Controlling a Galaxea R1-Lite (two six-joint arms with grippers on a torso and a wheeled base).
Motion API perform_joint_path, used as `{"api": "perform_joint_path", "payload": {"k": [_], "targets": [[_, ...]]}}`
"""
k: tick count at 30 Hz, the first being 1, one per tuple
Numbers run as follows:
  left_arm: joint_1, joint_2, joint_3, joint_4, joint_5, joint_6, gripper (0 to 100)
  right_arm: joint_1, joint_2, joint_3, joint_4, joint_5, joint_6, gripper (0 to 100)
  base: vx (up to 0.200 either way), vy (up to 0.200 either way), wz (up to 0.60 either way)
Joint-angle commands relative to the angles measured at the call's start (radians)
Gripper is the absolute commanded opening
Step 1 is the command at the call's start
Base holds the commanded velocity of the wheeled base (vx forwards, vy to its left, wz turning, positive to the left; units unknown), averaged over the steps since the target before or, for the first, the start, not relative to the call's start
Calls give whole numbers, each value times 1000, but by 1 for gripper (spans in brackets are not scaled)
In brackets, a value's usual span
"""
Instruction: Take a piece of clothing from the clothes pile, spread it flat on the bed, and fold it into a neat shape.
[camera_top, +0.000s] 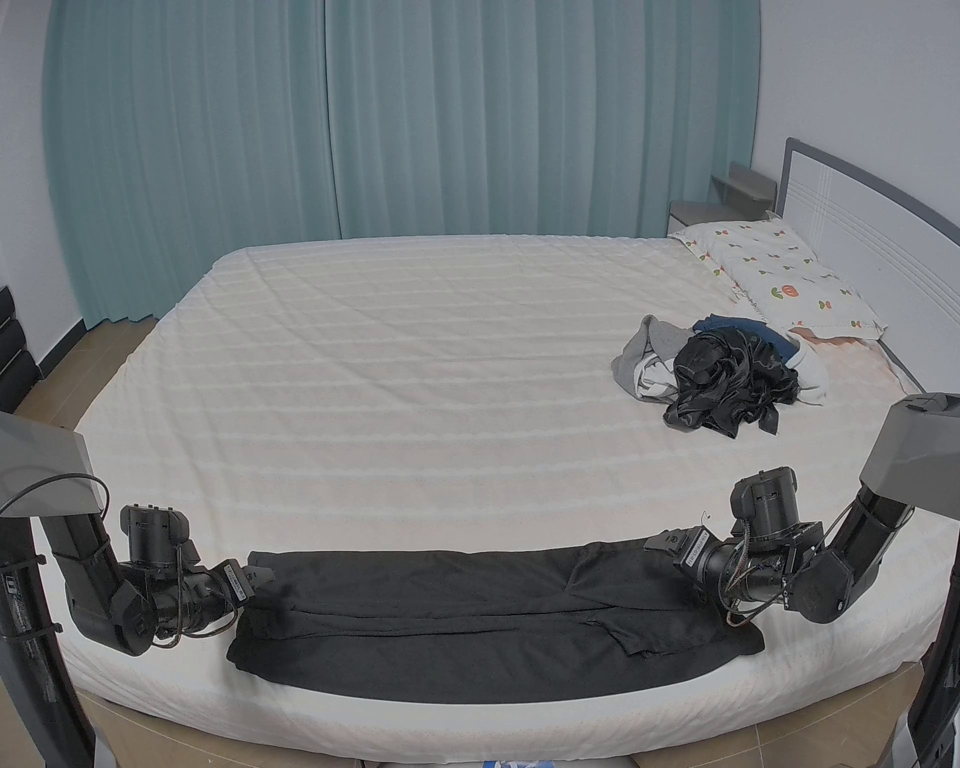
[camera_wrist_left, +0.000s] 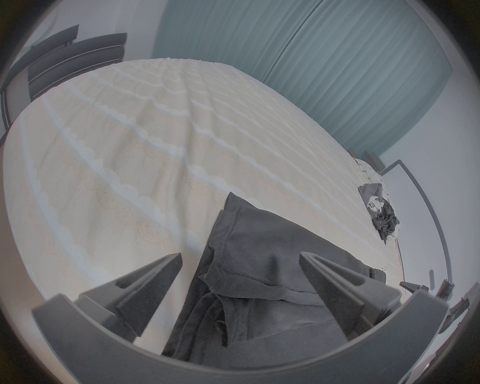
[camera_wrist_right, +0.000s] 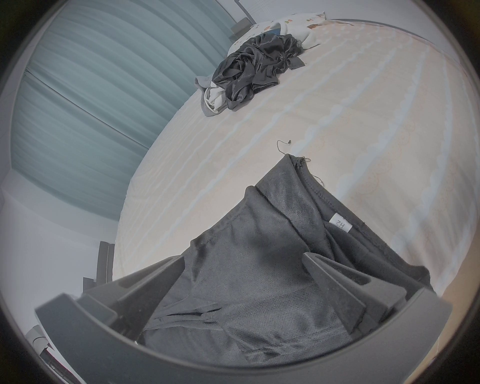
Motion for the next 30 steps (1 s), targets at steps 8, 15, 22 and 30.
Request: {"api": "perform_joint_path", "payload": {"k": [8,15,22,30], "targets": [[8,16,26,13,42,84,0,-1,-5,7,-1,0,-10,100,0,0,0],[9,16,30,11,68,102,0,0,-3,7,-1,0,-17,100,0,0,0],[11,3,29,7,68,102,100,0,-5,7,1,0,-19,100,0,0,0],[46,-61,-19,4,55,62,100,-4,-14,6,-1,0,-22,100,0,0,0]]}}
